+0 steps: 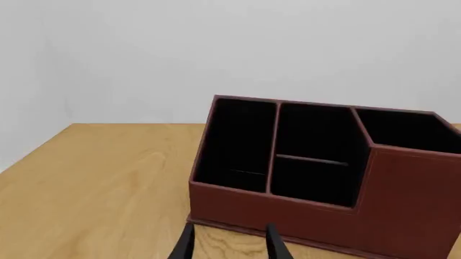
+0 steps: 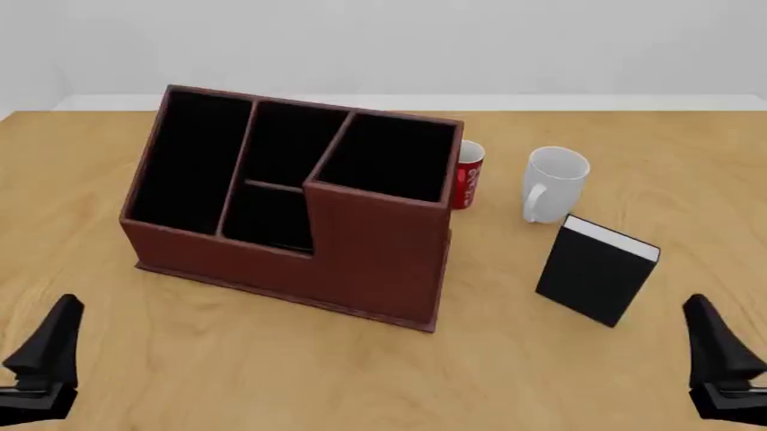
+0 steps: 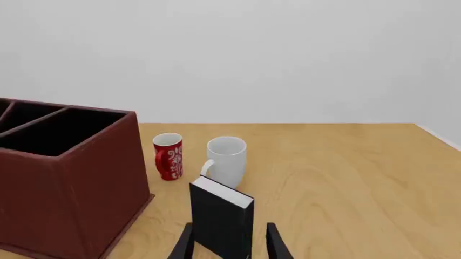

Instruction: Pick up the book and place it in the right compartment of the caddy.

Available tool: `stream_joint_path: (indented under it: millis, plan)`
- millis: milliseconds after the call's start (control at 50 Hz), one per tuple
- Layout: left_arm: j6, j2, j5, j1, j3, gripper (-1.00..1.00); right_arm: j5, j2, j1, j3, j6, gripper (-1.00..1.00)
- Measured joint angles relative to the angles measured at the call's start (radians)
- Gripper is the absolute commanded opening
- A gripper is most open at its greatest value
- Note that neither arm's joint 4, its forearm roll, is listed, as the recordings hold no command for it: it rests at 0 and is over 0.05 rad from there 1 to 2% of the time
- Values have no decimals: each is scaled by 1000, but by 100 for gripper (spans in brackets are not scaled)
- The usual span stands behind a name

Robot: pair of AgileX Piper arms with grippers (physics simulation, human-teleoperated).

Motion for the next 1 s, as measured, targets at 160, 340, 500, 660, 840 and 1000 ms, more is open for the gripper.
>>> stream_joint_path:
  millis: [160,340,500,660,840,1000]
  plan:
    - [0,3,-1,0,-2,100,-18,37,-2,-9,-13,100]
    - [0,4,-1,0,-2,100,18,127,24,-87,-54,100]
    - [0,5,-1,0,-3,100,53,215,54,-143,-115,100]
    - [0,5,-1,0,-3,100,80,312,108,-185,-173,100]
    - [0,5,-1,0,-3,100,137,420,138,-266,-249,100]
    - [0,5,-1,0,-3,100,208,508,129,-365,-345,100]
